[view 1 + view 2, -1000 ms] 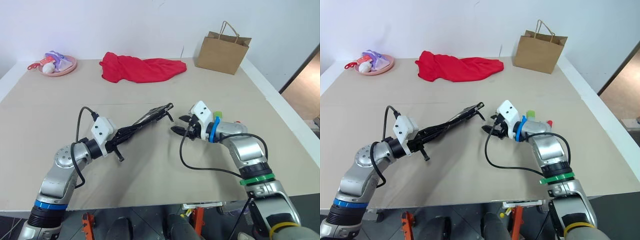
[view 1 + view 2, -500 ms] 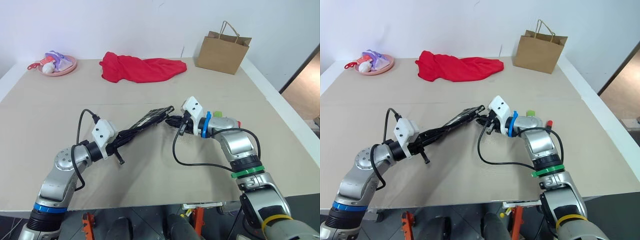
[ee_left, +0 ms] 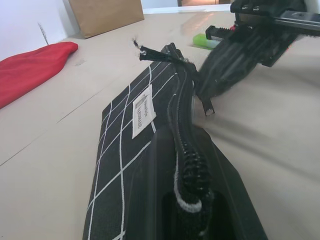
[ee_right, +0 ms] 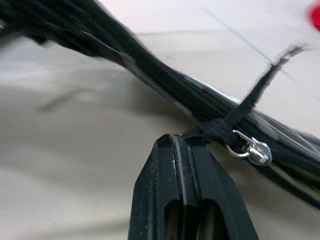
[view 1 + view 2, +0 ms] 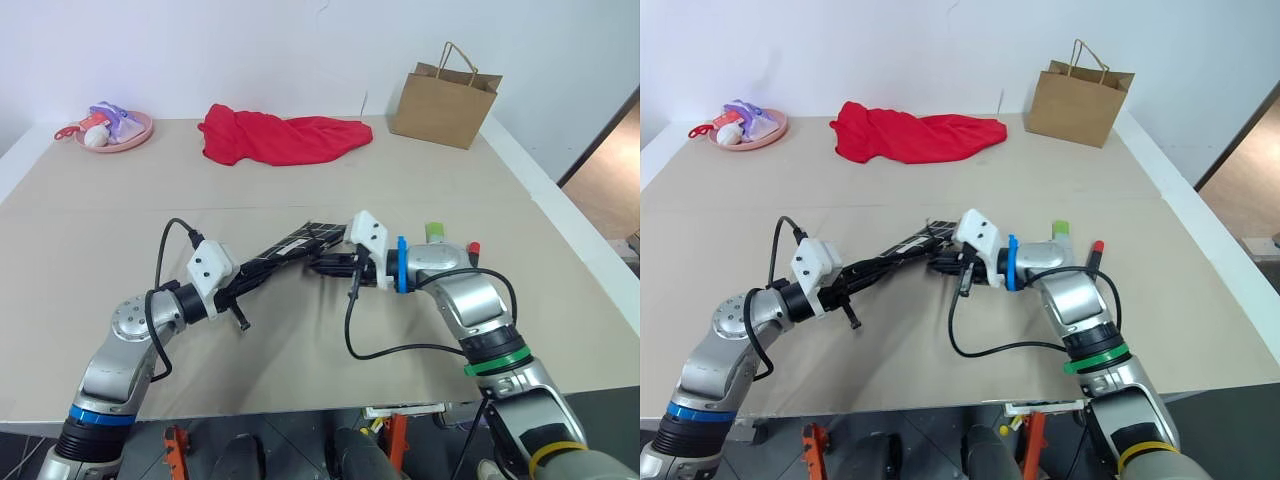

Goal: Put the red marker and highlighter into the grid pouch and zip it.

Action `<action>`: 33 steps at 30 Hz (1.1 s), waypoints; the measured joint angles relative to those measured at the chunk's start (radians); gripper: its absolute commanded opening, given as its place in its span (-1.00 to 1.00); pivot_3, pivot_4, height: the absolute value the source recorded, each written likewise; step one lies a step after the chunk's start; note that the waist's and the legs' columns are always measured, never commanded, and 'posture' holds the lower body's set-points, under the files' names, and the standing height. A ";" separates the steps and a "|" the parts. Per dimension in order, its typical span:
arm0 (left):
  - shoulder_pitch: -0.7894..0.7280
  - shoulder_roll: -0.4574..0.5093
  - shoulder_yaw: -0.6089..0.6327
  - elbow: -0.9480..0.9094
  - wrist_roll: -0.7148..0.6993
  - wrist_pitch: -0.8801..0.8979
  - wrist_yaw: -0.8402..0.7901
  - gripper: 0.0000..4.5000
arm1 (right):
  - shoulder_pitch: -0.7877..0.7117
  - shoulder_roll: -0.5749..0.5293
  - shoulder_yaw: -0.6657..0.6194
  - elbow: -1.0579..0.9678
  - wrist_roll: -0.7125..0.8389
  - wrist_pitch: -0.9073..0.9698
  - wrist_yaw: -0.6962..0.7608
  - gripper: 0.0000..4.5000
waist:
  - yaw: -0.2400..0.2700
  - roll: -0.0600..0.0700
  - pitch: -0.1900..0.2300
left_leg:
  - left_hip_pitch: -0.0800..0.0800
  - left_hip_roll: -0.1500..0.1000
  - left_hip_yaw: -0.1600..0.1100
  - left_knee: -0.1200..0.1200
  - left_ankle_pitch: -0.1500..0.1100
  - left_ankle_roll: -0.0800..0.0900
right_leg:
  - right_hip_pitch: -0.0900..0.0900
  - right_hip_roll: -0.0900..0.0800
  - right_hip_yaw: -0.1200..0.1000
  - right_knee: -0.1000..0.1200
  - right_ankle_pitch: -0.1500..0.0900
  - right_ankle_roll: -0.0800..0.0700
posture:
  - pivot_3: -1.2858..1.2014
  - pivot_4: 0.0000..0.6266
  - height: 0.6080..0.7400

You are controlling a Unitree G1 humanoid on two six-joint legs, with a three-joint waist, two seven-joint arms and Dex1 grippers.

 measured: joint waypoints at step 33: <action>0.001 -0.012 0.028 0.014 -0.075 -0.016 -0.047 -1.00 | 0.249 -0.303 -0.333 -0.458 0.279 0.293 0.015 0.19 | 0.008 -0.001 0.000 | -0.005 -0.004 -0.009 0.000 -0.001 -0.001 | 0.000 -0.003 -0.008 0.000 -0.006 0.003 | 0.03 -0.52 1.00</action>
